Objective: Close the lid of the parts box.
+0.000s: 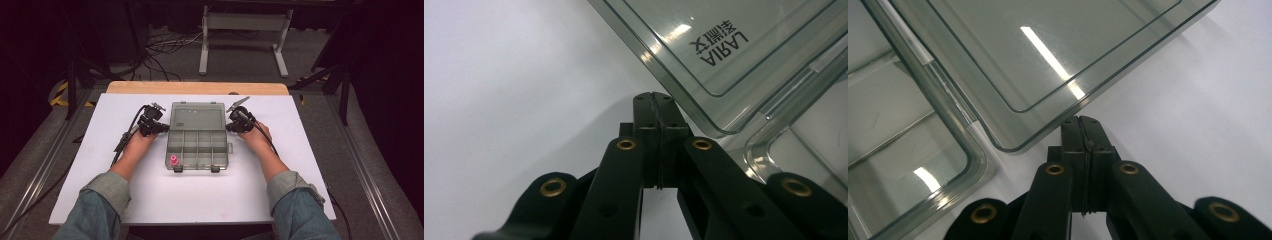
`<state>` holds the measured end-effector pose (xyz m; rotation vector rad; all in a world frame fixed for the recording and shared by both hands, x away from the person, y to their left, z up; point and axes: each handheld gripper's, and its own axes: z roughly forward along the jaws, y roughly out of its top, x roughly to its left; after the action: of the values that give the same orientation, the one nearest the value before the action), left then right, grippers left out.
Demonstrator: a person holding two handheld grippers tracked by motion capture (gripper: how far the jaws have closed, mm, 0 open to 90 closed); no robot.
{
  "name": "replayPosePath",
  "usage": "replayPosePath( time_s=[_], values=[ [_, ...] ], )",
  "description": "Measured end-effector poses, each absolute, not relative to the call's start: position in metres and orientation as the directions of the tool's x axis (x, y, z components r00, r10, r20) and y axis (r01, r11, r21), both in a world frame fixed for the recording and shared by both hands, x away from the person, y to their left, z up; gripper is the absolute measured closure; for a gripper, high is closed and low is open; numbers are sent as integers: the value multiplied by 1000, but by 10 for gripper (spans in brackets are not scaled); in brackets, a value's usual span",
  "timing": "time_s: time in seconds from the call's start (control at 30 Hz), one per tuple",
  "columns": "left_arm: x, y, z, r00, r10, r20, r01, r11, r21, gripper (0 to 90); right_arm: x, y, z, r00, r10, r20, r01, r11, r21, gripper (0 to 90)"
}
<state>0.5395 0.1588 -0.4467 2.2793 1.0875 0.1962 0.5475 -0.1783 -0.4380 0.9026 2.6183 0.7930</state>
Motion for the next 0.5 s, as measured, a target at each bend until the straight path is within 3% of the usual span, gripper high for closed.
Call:
replayPosePath(
  time_s=[0.5],
  values=[
    [544, 158, -450, 638, 761, -121, 654, -452, 607, 900, 553, -177, -440, -771, 632, -77, 470, 648, 599, 900]
  ],
)
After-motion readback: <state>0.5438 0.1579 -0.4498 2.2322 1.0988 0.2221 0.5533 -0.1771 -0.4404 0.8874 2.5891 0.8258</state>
